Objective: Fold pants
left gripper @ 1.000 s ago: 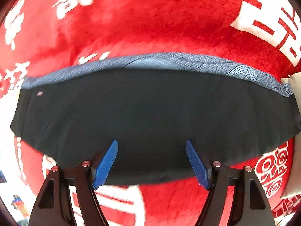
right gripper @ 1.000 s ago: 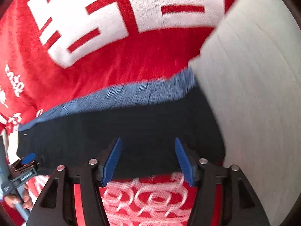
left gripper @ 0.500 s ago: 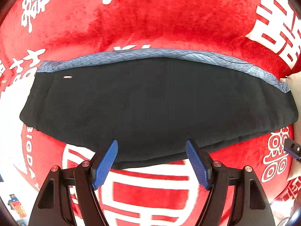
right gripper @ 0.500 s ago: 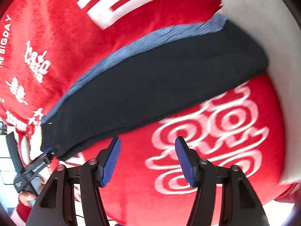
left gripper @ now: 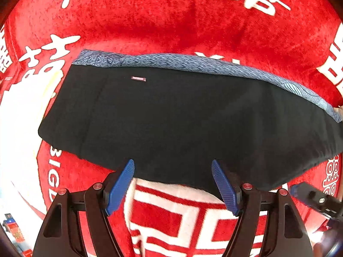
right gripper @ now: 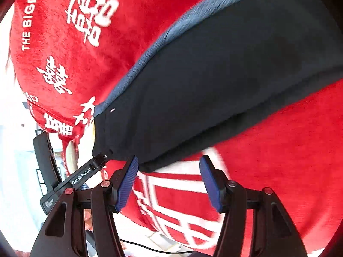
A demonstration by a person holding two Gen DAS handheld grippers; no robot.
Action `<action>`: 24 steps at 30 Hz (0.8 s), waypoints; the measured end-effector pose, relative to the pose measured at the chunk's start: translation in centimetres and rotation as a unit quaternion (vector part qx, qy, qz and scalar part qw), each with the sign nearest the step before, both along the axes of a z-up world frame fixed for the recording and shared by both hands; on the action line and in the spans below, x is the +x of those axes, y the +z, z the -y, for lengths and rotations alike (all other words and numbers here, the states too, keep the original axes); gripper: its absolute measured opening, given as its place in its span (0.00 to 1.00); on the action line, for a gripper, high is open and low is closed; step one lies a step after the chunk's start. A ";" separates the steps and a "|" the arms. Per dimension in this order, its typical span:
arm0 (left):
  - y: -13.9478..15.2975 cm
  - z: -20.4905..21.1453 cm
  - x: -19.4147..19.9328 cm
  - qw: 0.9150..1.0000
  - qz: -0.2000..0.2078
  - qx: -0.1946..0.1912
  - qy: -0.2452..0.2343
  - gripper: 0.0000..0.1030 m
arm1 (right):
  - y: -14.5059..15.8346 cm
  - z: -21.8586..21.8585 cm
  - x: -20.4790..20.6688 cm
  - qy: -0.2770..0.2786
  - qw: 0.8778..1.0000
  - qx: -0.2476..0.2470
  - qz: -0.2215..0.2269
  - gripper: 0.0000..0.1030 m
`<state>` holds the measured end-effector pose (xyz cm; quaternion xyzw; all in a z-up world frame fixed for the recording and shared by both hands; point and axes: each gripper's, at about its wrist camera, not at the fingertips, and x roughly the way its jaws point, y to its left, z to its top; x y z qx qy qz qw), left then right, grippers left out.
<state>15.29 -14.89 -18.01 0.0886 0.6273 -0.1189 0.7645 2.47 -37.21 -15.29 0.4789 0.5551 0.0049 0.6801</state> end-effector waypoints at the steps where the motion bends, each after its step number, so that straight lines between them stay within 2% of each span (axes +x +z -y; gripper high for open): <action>1: -0.1 -0.2 0.1 1.000 0.000 -0.003 -0.001 0.74 | -0.6 -0.6 0.5 -0.002 1.000 0.008 -0.002 0.62; 5: -0.6 -0.4 0.5 1.000 -0.003 -0.017 -0.008 0.74 | -1.6 -2.0 1.5 -0.010 1.000 0.014 -0.001 0.62; 10: -0.6 0.4 0.6 0.999 -0.006 -0.037 -0.012 0.74 | -0.7 -1.8 1.4 -0.018 0.999 0.008 0.027 0.59; 14: -0.8 1.5 0.7 0.998 -0.006 -0.048 -0.027 0.74 | -0.7 -1.5 0.9 -0.035 0.999 0.014 0.022 0.58; 17: -2.0 2.5 0.7 0.998 -0.018 -0.040 -0.042 0.74 | -1.8 -1.1 0.7 -0.061 0.998 0.033 0.008 0.58; 18: -2.4 2.8 0.6 0.998 -0.024 -0.036 -0.046 0.74 | -2.2 -1.1 1.0 -0.069 0.997 0.039 0.005 0.54; 20: -2.8 3.3 0.4 0.998 -0.024 -0.028 -0.056 0.74 | -3.0 -0.7 1.2 -0.091 0.994 0.056 -0.003 0.30; 21: -2.7 3.6 0.1 0.997 -0.021 -0.022 -0.068 0.74 | -3.2 -0.4 1.2 -0.098 0.993 0.060 -0.014 0.09; 22: -2.6 3.8 -0.1 0.997 -0.020 -0.020 -0.076 0.74 | -3.4 -0.2 1.2 -0.103 0.992 0.062 -0.026 0.09; 24: -2.2 4.0 -0.7 0.995 -0.023 -0.023 -0.093 0.74 | -2.4 -0.3 1.3 -0.096 0.994 0.054 -0.016 0.08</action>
